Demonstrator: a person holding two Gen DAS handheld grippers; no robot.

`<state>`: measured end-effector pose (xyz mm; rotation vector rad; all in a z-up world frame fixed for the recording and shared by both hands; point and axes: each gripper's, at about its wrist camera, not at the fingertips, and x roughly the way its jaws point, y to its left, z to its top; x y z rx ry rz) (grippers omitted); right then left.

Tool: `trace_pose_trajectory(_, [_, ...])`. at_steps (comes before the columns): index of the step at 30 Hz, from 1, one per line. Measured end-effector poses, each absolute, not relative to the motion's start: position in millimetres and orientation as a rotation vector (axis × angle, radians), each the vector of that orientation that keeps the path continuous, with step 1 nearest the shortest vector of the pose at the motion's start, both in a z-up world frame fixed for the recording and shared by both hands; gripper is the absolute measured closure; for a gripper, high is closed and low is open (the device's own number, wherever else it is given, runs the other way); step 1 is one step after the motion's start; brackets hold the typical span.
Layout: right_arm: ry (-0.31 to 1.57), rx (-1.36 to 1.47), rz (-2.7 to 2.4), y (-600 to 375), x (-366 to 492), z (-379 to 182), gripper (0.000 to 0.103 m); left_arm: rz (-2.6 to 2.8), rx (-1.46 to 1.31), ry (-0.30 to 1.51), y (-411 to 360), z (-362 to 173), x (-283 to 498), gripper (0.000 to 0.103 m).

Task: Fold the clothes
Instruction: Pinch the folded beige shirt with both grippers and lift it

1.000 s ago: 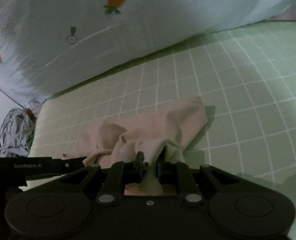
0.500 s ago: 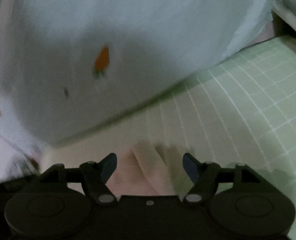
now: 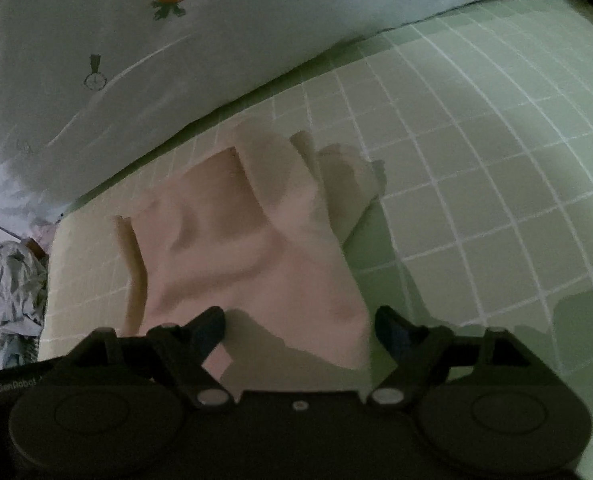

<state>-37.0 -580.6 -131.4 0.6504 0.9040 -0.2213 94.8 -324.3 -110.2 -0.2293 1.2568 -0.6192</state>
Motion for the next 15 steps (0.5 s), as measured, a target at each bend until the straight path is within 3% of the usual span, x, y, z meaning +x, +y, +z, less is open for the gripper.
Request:
trace_pose_trajectory(1, [0.904, 0.639, -0.216, -577.5, -36.3, -131.7, 0.018, -0.623, -0.241, 1.255, -324.8, -111.7, 93.6, 0.043])
trace_pose_trajectory(4, [0.936, 0.554, -0.185, -559.4, -23.6, -129.9, 0.018, -0.637, -0.265, 1.251, -325.3, -113.6, 89.6, 0.059])
trace_pose_trajectory(5, [0.944, 0.529, -0.173, -553.5, -23.7, -128.5, 0.027, -0.642, -0.261, 1.247, -325.0, -111.7, 87.6, 0.073])
trace_pose_trajectory(7, [0.938, 0.524, -0.158, -546.7, -26.9, -125.9, 0.044, -0.65, -0.254, 1.24, -324.3, -107.9, 83.6, 0.082])
trace_pose_trajectory(8, [0.93, 0.528, -0.147, -544.9, -30.7, -122.9, 0.056, -0.662, -0.249, 1.234, -323.5, -103.4, 80.5, 0.084])
trace_pose_trajectory(9, [0.917, 0.529, -0.138, -543.3, -35.9, -118.0, 0.062, -0.674, -0.244, 1.227, -322.7, -98.5, 77.1, 0.085])
trace_pose_trajectory(15, [0.81, 0.506, -0.157, -528.5, -80.9, -75.7, 0.065, -0.783, -0.251, 1.161, -314.7, -60.7, 52.9, 0.085])
